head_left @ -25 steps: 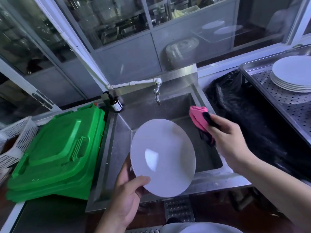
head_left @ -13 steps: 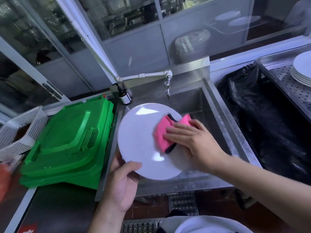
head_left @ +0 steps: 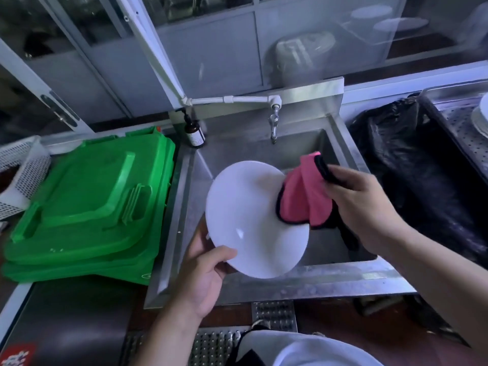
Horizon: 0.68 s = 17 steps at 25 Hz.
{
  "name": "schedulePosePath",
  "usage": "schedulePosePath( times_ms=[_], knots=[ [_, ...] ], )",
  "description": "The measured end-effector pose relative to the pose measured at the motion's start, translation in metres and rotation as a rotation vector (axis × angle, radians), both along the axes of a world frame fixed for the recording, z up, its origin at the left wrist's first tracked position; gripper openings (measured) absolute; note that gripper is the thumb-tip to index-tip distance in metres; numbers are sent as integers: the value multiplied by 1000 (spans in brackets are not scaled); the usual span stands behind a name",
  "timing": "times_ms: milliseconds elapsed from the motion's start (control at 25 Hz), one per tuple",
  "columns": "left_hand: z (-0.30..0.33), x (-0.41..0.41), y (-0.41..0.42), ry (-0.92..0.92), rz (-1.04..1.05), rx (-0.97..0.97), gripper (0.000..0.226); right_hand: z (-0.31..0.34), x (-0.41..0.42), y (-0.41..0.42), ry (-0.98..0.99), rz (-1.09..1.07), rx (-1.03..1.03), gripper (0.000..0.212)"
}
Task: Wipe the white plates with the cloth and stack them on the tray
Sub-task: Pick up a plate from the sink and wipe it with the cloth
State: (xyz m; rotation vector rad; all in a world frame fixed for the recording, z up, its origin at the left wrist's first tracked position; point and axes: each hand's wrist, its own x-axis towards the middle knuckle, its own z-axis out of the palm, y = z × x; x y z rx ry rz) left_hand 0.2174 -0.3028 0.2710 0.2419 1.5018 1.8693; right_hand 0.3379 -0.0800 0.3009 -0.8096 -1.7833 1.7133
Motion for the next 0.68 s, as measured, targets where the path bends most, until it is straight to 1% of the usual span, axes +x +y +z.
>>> schedulePosePath(
  times_ms=[40,80,120,160,200,240,280,400,520,680],
  knots=[
    [1,0,1,7,-40,1,71,-2,-12,-3,-97,-40,230,20],
    [3,-1,3,25,-84,1,73,-5,-25,-11,-208,-40,457,23],
    [6,-1,5,51,-129,12,75,-8,-38,-23,-293,-48,670,35],
    [9,-3,7,77,-164,36,75,-10,-51,-37,-307,-52,828,48],
    [11,-5,9,94,-180,63,75,-11,-61,-51,-267,-42,908,56],
    [15,-10,8,99,-178,89,74,-10,-69,-63,-192,-20,937,60],
    [16,-17,6,91,-168,108,72,-8,-76,-74,-117,14,944,59],
    [15,-41,-4,37,-154,141,71,-14,-88,-91,3,159,948,45],
    [5,-53,-15,3,-198,194,69,-32,-83,-105,-17,297,894,38],
    [-11,-56,-19,-141,-296,269,61,-49,-66,-113,-142,322,891,34]
  ],
)
